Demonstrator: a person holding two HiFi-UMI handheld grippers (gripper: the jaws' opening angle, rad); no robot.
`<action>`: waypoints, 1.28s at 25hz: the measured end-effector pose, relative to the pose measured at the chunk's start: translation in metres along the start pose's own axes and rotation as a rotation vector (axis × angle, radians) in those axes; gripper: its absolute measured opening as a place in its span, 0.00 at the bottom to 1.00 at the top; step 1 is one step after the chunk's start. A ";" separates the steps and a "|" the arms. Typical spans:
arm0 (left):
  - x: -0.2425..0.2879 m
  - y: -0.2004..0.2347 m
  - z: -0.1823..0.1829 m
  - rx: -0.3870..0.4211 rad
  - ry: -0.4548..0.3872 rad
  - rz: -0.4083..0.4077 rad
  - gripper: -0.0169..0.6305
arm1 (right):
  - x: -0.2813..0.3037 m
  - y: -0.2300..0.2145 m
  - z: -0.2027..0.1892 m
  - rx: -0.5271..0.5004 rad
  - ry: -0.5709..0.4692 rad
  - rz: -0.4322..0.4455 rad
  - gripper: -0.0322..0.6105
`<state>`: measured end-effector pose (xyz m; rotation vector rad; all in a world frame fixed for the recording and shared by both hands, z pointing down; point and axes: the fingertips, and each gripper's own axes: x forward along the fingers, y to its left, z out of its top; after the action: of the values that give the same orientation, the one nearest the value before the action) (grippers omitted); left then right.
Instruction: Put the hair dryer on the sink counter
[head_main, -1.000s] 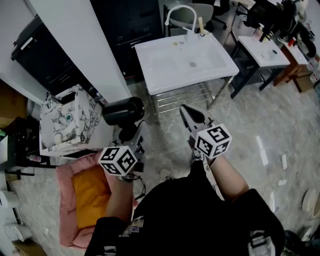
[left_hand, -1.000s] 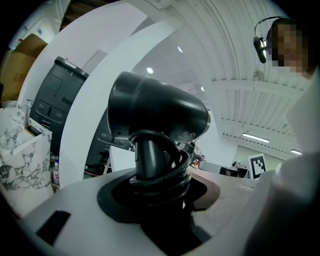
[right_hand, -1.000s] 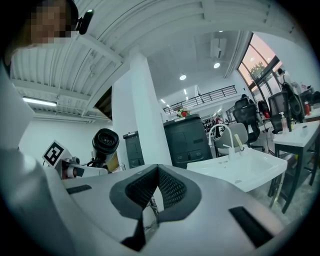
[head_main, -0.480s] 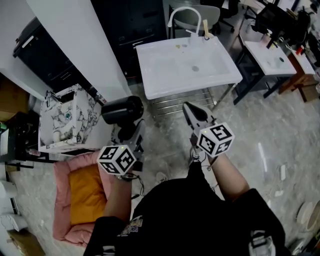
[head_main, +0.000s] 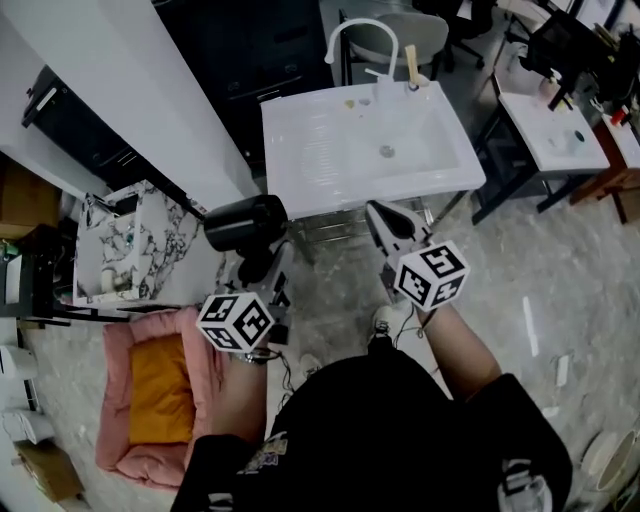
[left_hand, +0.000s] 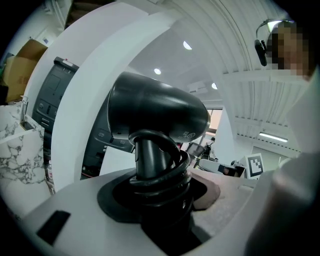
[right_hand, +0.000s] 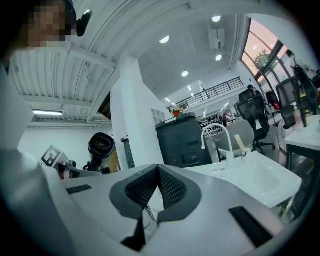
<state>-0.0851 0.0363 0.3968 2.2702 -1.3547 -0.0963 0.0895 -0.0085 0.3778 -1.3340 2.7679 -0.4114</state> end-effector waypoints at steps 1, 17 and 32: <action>0.011 -0.003 0.000 -0.001 -0.003 0.006 0.35 | 0.002 -0.011 0.003 0.001 0.001 0.006 0.05; 0.123 -0.065 0.007 -0.006 -0.047 0.096 0.35 | 0.009 -0.128 0.048 0.004 0.009 0.121 0.05; 0.169 -0.062 0.016 -0.003 -0.019 0.096 0.35 | 0.037 -0.162 0.050 0.024 0.025 0.126 0.05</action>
<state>0.0459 -0.0881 0.3867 2.2031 -1.4702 -0.0873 0.1970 -0.1444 0.3735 -1.1490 2.8377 -0.4554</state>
